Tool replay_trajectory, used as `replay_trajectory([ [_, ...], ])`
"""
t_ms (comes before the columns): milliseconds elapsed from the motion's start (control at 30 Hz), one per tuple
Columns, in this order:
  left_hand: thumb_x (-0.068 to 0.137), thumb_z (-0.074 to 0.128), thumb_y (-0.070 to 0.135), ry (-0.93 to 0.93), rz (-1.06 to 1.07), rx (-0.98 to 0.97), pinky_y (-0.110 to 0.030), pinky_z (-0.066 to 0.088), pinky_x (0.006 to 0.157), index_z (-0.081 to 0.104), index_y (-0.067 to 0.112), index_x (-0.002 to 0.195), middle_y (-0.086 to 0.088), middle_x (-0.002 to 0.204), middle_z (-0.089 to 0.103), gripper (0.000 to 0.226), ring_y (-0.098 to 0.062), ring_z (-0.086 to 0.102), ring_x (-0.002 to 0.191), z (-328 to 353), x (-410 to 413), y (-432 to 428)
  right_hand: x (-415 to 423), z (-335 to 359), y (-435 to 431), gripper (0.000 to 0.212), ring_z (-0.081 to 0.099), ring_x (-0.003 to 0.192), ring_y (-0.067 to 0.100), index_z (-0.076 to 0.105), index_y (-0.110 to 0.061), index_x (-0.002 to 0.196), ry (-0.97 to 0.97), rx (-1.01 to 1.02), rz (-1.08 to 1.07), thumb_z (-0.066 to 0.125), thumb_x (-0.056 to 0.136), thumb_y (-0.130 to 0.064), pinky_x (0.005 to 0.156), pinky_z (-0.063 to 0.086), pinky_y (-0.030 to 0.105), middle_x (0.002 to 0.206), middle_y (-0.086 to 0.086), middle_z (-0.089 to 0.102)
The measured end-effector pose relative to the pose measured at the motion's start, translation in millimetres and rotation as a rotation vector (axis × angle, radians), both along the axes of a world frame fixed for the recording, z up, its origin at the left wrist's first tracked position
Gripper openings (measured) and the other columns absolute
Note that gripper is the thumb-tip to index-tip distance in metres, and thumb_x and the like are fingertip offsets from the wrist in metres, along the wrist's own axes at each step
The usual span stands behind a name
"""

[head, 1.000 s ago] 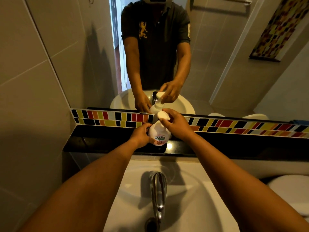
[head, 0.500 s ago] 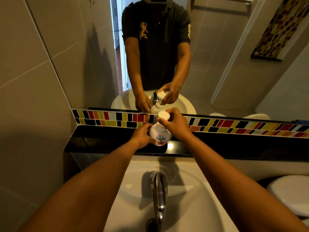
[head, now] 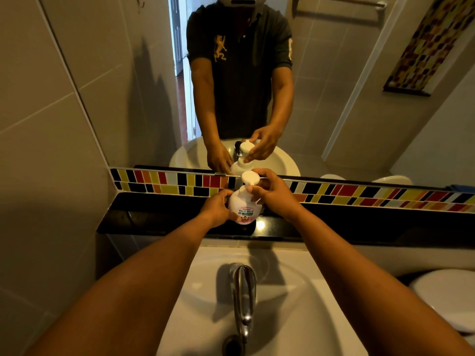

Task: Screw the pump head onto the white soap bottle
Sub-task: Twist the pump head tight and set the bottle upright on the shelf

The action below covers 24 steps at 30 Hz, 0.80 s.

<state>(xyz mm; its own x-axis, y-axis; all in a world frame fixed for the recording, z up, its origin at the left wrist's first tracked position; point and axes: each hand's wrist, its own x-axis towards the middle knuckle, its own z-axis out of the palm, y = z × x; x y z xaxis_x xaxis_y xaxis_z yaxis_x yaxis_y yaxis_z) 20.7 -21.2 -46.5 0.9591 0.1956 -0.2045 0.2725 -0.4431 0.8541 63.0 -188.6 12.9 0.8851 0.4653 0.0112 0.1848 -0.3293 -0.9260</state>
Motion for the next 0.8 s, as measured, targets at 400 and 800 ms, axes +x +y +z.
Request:
replay_trajectory([
  [400,0.068,0.083,-0.002,-0.029,0.007,-0.187,-0.050,0.051,0.102,0.047,0.015,0.140,-0.013,0.140,0.057,0.082,-0.032,0.057,0.126,-3,-9,7,-4,-24,-16,0.068,0.056,0.124,0.030,0.039,-0.027,0.145,0.041,-0.018,-0.101,0.071,0.086,-0.013,0.096,0.055,0.045,0.140,0.009,0.053],
  [800,0.078,0.074,-0.004,-0.038,0.184,-0.390,-0.048,0.052,0.097,0.057,0.009,0.132,-0.015,0.130,0.065,0.059,-0.032,0.060,0.122,-20,-16,7,-14,-71,-11,0.054,0.058,0.125,0.029,0.051,-0.019,0.139,0.149,-0.058,-0.151,0.068,0.088,-0.010,0.101,0.050,0.053,0.134,0.011,0.062],
])
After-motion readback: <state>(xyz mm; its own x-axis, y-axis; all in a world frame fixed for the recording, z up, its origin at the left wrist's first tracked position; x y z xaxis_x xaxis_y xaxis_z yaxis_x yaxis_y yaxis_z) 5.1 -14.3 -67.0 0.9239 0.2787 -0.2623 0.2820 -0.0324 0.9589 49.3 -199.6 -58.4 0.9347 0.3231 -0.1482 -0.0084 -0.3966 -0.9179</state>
